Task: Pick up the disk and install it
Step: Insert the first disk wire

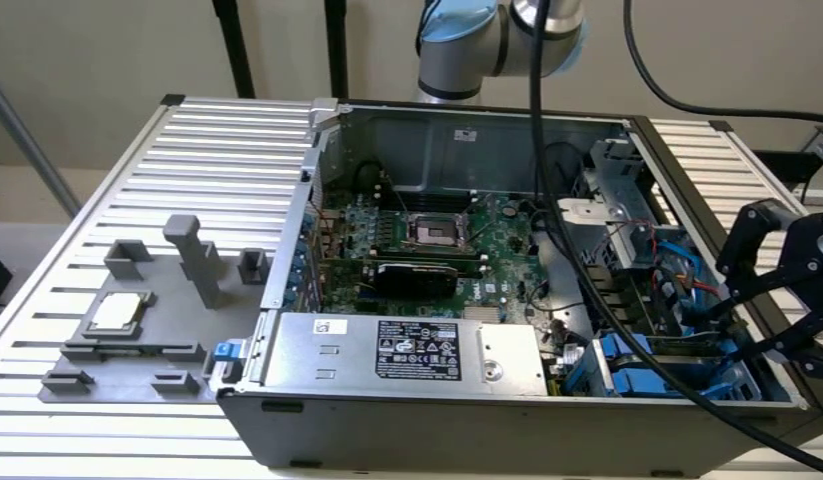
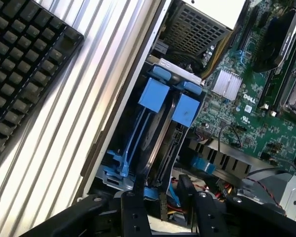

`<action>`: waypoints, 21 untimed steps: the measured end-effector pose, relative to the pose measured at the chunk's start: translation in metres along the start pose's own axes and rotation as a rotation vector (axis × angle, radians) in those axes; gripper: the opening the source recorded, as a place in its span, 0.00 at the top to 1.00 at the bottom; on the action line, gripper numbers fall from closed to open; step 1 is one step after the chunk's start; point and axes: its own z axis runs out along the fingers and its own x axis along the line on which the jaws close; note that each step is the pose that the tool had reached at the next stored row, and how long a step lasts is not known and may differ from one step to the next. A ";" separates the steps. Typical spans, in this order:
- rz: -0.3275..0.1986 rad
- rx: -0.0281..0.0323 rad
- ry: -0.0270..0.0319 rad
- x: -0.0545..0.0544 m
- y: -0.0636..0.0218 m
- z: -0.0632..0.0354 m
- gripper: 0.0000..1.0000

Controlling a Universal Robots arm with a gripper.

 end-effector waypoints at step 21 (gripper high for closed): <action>-0.065 0.0219 -0.0183 -0.005 0.0120 0.0035 0.84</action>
